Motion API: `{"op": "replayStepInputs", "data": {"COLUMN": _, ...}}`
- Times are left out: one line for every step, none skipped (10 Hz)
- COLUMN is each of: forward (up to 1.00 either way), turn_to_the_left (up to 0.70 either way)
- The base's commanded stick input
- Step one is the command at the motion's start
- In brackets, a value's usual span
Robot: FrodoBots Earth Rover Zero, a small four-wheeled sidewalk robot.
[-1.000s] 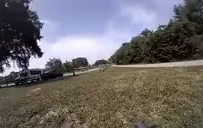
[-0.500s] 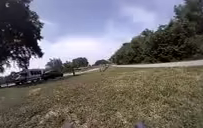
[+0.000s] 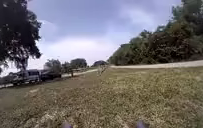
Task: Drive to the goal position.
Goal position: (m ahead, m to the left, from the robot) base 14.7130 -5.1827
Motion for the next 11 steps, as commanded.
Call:
{"op": "replayStepInputs", "data": {"forward": 0.45, "turn_to_the_left": -0.27}}
{"op": "replayStepInputs", "data": {"forward": 0.45, "turn_to_the_left": -0.27}}
{"op": "replayStepInputs", "data": {"forward": 0.45, "turn_to_the_left": -0.27}}
{"op": "replayStepInputs", "data": {"forward": 0.45, "turn_to_the_left": -0.27}}
{"op": "replayStepInputs", "data": {"forward": 0.45, "turn_to_the_left": -0.27}}
{"op": "replayStepInputs", "data": {"forward": 0.45, "turn_to_the_left": -0.27}}
{"op": "replayStepInputs", "data": {"forward": 0.45, "turn_to_the_left": -0.27}}
{"op": "replayStepInputs", "data": {"forward": 0.53, "turn_to_the_left": -0.18}}
{"op": "replayStepInputs", "data": {"forward": 0.70, "turn_to_the_left": 0.00}}
{"op": "replayStepInputs", "data": {"forward": 0.70, "turn_to_the_left": 0.00}}
{"op": "replayStepInputs", "data": {"forward": 0.70, "turn_to_the_left": 0.00}}
